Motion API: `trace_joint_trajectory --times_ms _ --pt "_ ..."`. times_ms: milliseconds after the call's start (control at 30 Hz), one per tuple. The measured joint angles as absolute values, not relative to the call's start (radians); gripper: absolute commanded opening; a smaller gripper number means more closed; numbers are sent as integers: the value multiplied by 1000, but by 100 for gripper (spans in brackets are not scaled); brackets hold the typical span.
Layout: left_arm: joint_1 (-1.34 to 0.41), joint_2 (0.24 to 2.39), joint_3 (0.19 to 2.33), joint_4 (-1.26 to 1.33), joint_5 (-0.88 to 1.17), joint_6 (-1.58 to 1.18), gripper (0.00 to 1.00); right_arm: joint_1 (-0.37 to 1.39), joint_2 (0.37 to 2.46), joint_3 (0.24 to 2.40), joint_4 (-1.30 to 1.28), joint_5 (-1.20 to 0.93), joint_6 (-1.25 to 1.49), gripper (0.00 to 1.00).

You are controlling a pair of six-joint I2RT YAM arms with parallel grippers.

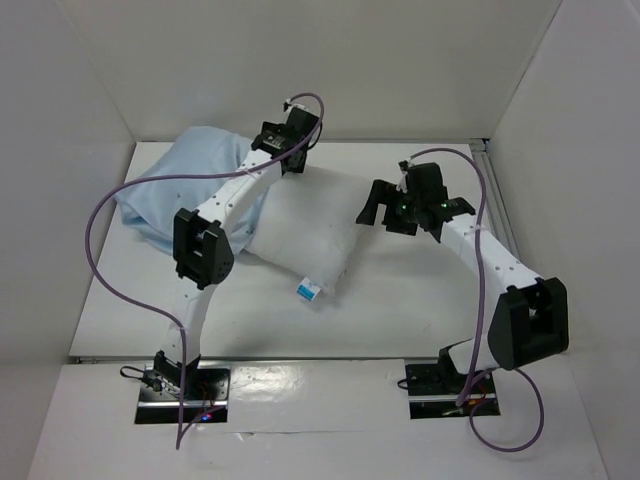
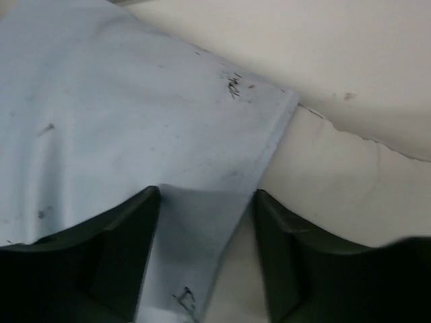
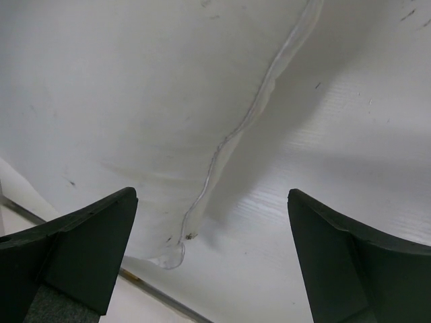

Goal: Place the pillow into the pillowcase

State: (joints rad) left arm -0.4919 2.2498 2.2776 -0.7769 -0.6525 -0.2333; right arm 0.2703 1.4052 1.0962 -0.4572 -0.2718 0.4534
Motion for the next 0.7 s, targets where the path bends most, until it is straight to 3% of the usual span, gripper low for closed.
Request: trace_joint_trajectory --times_ms 200,233,300,567,600,633,700 --pt "-493 2250 2277 -757 -731 -211 28 233 1444 1059 -425 -323 481 100" --pt "-493 2250 2277 -756 -736 -210 15 229 1452 1052 -412 -331 486 100" --pt "-492 2250 2278 -755 -735 -215 0 224 1470 1036 -385 -348 502 100" --pt "-480 2215 2302 -798 -543 -256 0 220 1570 1039 -236 -385 571 100" --pt "-476 2201 2302 -801 -500 -264 0 219 1595 1051 -206 -401 584 96" --pt "-472 2181 2302 -801 -447 -270 0 218 1621 1067 -176 -418 594 84" --pt "-470 2152 2302 -801 -367 -276 0 227 1682 1103 -110 -457 616 48"
